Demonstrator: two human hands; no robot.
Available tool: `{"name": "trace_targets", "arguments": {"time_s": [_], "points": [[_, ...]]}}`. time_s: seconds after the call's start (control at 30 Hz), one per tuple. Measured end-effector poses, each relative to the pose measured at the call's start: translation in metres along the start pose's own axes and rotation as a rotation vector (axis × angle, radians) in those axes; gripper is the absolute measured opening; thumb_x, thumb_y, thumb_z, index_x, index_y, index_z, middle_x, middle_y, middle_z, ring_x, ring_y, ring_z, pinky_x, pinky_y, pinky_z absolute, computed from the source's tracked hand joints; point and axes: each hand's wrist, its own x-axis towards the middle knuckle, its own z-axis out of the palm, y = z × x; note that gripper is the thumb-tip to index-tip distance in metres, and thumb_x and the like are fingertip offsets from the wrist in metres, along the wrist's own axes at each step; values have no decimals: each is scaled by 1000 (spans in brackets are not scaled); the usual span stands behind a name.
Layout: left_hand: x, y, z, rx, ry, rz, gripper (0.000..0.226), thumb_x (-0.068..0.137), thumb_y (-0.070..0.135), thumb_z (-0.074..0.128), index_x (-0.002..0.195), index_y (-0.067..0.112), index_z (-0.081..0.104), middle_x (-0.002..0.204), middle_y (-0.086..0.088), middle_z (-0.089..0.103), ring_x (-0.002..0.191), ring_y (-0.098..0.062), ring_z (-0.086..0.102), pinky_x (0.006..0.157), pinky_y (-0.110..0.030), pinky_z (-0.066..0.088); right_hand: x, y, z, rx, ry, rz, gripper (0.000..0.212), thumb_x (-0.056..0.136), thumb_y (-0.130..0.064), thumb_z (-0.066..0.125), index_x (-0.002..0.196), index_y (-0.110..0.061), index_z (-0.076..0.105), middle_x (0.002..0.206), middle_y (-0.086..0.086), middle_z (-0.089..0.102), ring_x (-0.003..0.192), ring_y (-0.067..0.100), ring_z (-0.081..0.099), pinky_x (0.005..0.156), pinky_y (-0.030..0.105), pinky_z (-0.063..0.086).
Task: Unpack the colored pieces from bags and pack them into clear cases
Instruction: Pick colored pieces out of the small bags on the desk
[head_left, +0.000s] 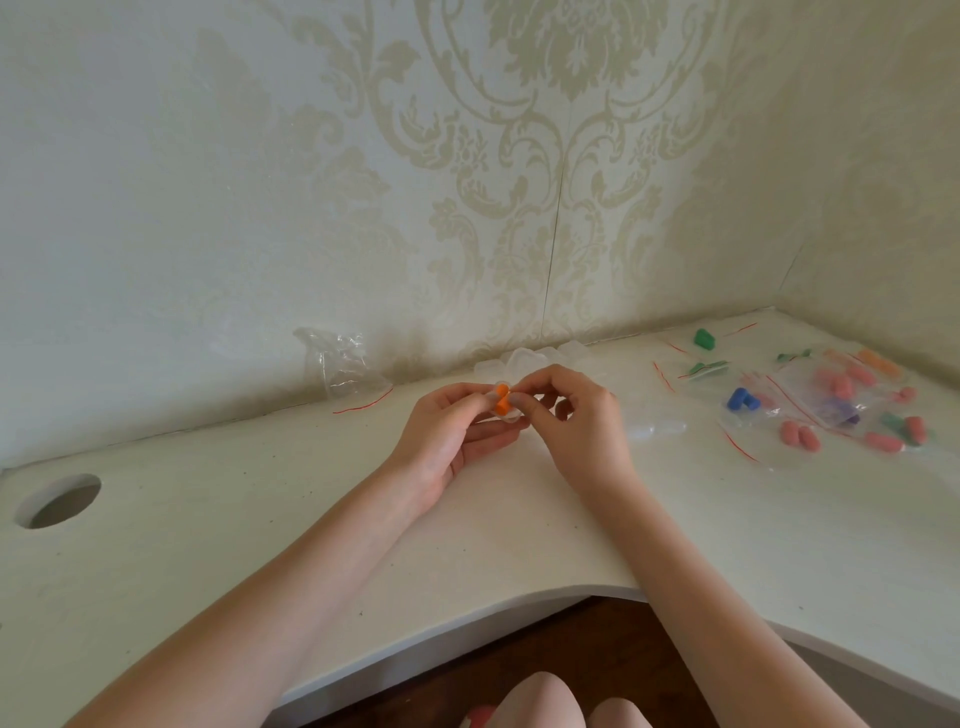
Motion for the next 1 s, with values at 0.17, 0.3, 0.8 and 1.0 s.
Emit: {"name": "trace_targets", "arguments": {"time_s": [0.17,0.3,0.8,1.0], "points": [[1,0,-1,-22,17,10,12,88,8,62,94,-2,66,89,-17,71,81,-25,72,67,-26,58,-3,-3,0,19,69,-35,19,83,-13,70,74,-29,64,73,-14,67,71,16,56,62,23,44],[1,0,-1,-23,-7,2,11,88,8,63,89,-2,67,86,-14,72,78,-23,72,72,-28,59,-2,2,0,-31,29,-46,14,82,-16,71,75,-27,68,75,-12,67,74,10,54,62,18,40],[1,1,0,-14,-19,-7,16,91,10,60,97,-2,68,90,-11,73,87,-26,72,66,-23,57,-1,3,-2,155,21,34,49,89,5,40,126,-24,54,120,-14,60,112,0,55,83,11,41],[1,5,-2,-147,-27,-92,34,100,25,44,96,-2,65,92,-19,72,86,-29,71,73,-27,59,-3,-3,-3,279,-24,70,40,93,2,41,112,-26,61,106,-6,70,107,-1,61,92,26,46]]}}
